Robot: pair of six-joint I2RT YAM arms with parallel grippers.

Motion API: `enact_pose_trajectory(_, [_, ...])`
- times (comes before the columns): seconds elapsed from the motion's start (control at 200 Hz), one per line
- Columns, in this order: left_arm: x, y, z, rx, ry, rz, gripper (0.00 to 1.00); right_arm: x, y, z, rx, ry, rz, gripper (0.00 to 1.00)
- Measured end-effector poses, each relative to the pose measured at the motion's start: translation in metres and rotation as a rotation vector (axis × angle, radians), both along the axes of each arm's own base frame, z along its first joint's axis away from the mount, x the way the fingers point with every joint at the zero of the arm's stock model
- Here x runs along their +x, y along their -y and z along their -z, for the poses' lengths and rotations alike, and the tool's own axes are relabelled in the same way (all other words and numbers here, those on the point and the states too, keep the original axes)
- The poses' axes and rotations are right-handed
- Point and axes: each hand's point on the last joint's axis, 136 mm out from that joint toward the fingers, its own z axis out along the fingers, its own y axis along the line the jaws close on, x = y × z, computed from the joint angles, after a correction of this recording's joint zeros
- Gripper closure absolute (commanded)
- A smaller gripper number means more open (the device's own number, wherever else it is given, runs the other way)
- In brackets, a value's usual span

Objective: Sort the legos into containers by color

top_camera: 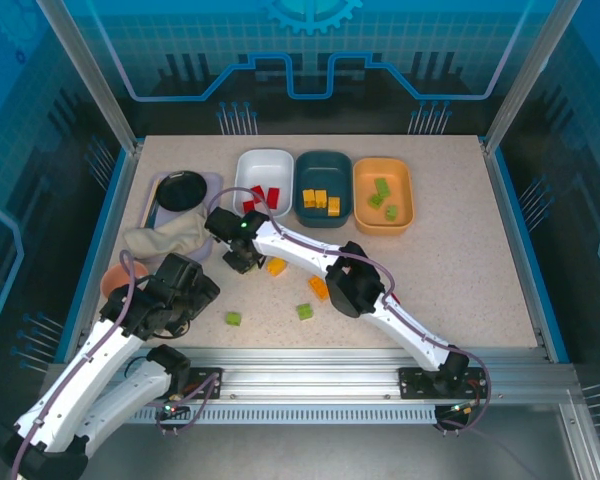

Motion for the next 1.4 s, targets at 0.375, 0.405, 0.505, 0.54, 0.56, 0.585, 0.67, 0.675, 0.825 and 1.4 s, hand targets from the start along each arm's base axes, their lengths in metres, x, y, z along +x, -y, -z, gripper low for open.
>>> enact_pose_trajectory(0.375, [0.048, 0.045, -0.014, -0.092, 0.099, 0.175, 0.17, 0.046, 0.052, -0.089, 0.107, 0.063, 0.152, 0.76])
enact_pose_trajectory(0.405, [0.056, 0.052, -0.017, -0.095, 0.104, 0.198, 0.17, 0.055, 0.064, -0.107, 0.136, 0.08, 0.182, 0.76])
enact_pose_trajectory(0.505, [0.091, 0.086, -0.032, -0.101, 0.133, 0.302, 0.17, 0.085, 0.12, -0.163, 0.229, 0.131, 0.318, 0.76])
enact_pose_trajectory(0.54, [0.103, 0.098, -0.037, -0.104, 0.147, 0.331, 0.17, 0.095, 0.142, -0.175, 0.253, 0.143, 0.372, 0.76])
enact_pose_trajectory(0.56, [0.111, 0.106, -0.041, -0.106, 0.156, 0.353, 0.17, 0.101, 0.156, -0.182, 0.27, 0.152, 0.403, 0.76])
enact_pose_trajectory(0.585, [0.12, 0.116, -0.044, -0.108, 0.164, 0.375, 0.17, 0.109, 0.174, -0.188, 0.282, 0.159, 0.446, 0.76])
enact_pose_trajectory(0.67, [0.153, 0.15, -0.058, -0.127, 0.206, 0.44, 0.18, 0.132, 0.239, -0.193, 0.304, 0.167, 0.595, 0.76])
enact_pose_trajectory(0.675, [0.154, 0.152, -0.058, -0.128, 0.209, 0.444, 0.18, 0.132, 0.239, -0.193, 0.304, 0.167, 0.595, 0.76])
enact_pose_trajectory(0.825, [0.2, 0.202, -0.064, -0.147, 0.24, 0.528, 0.19, 0.151, 0.313, -0.153, 0.286, 0.083, 0.775, 0.76])
enact_pose_trajectory(1.4, [0.274, 0.276, -0.038, -0.17, 0.231, 0.602, 0.2, 0.219, 0.35, -0.029, 0.316, -0.164, 0.915, 0.6])
